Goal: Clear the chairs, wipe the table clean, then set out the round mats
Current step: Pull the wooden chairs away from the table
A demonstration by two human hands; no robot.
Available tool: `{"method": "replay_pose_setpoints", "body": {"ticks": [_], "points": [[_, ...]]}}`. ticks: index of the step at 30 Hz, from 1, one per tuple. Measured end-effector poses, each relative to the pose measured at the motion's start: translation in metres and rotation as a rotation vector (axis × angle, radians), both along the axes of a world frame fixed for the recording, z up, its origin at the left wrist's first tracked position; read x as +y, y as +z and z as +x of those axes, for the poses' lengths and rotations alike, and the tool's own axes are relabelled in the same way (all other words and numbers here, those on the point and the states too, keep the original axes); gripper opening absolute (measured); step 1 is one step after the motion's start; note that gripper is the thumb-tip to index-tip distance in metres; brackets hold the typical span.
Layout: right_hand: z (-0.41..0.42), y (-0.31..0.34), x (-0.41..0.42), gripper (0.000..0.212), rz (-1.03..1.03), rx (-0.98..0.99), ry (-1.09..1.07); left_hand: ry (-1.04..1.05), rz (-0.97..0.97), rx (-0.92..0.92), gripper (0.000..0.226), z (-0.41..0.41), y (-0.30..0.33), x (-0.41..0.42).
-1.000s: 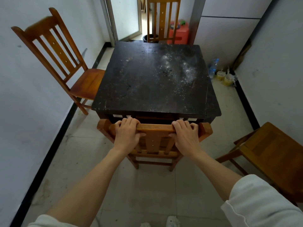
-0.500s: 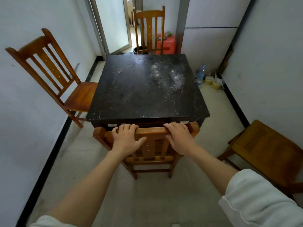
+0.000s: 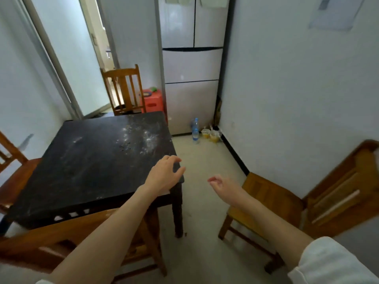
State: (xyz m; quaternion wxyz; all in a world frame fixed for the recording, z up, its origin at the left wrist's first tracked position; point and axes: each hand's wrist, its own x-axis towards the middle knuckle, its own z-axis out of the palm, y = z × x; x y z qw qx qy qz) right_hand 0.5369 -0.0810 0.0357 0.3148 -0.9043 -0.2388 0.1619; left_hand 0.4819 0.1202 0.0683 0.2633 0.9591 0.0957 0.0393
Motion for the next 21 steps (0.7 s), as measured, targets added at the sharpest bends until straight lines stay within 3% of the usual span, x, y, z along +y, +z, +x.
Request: {"method": "replay_pose_setpoints", "body": {"ticks": [5,10,16,21], "points": [[0.06,0.008,-0.131,0.029,-0.033,-0.055,-0.111,-0.146,-0.062,0.049,0.04,0.083,-0.002,-0.135],[0.121,0.013,-0.263,0.029,-0.035,-0.186,-0.339,-0.349,-0.091,0.068,0.039,0.172,0.0,-0.277],[0.171,0.008,-0.384,0.029,-0.009,-0.289,-0.653,-0.555,-0.123,0.154,0.038,0.253,-0.024,-0.388],[0.204,-0.009,-0.452,0.037,-0.165,-0.177,-0.742,-0.671,-0.206,0.288,0.041,0.296,-0.041,-0.462]]}}
